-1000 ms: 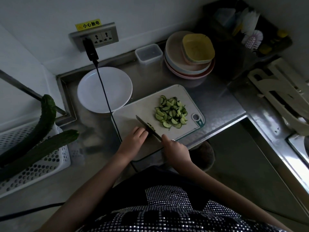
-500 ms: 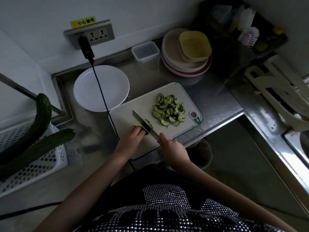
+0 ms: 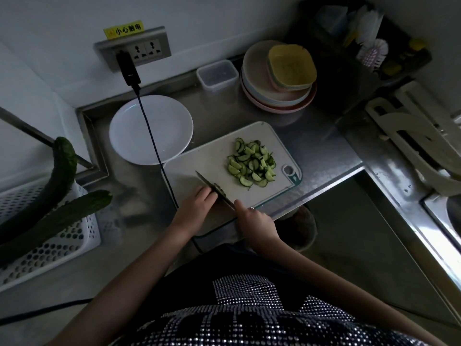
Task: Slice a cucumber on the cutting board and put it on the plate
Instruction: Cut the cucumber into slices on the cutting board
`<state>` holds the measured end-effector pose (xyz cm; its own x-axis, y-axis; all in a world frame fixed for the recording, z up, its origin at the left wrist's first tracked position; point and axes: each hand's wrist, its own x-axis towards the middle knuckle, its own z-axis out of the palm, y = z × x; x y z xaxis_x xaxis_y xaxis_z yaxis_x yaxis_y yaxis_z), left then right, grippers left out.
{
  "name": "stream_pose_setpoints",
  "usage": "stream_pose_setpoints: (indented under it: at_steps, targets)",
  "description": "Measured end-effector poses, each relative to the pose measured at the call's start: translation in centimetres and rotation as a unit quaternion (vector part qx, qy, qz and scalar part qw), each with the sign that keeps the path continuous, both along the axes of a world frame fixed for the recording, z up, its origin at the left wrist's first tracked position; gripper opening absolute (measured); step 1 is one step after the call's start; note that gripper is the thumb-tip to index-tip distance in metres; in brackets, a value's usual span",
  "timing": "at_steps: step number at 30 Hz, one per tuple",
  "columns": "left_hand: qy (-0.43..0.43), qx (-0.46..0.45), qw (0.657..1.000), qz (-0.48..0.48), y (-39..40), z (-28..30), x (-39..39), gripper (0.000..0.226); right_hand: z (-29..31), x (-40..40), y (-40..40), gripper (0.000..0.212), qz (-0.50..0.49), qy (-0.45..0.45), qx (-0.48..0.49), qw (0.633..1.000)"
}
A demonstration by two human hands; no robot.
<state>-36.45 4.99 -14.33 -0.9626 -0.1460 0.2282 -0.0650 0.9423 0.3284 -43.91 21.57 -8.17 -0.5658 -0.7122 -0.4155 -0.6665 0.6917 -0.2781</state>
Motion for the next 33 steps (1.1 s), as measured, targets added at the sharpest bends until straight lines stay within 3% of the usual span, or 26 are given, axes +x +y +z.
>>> stream_pose_setpoints:
  at_steps: [8, 13, 15, 21, 33]
  targets:
    - [0.013, -0.007, 1.0, -0.014, -0.3, -0.7, -0.1, 0.024, -0.2, -0.7, 0.0, 0.027, -0.006, 0.019, 0.008, 1.0]
    - [0.02, -0.015, 1.0, 0.0, -0.5, -1.3, -0.2, 0.019, 0.5, -2.0, 0.3, 0.017, -0.096, -0.004, -0.036, 0.995]
    - [0.015, -0.031, 0.999, -0.001, -0.5, -0.9, -0.2, 0.01, 0.8, -1.5, 0.2, 0.016, -0.088, -0.016, -0.055, 0.995]
    - [0.027, -0.066, 0.997, -0.009, -0.3, -0.4, 0.0, 0.016, 0.6, -0.2, 0.0, 0.015, -0.051, -0.017, -0.073, 0.996]
    - [0.02, -0.077, 0.997, 0.005, -0.2, -0.4, 0.2, 0.024, -0.4, 0.1, -0.2, 0.017, 0.002, 0.0, -0.022, 1.0]
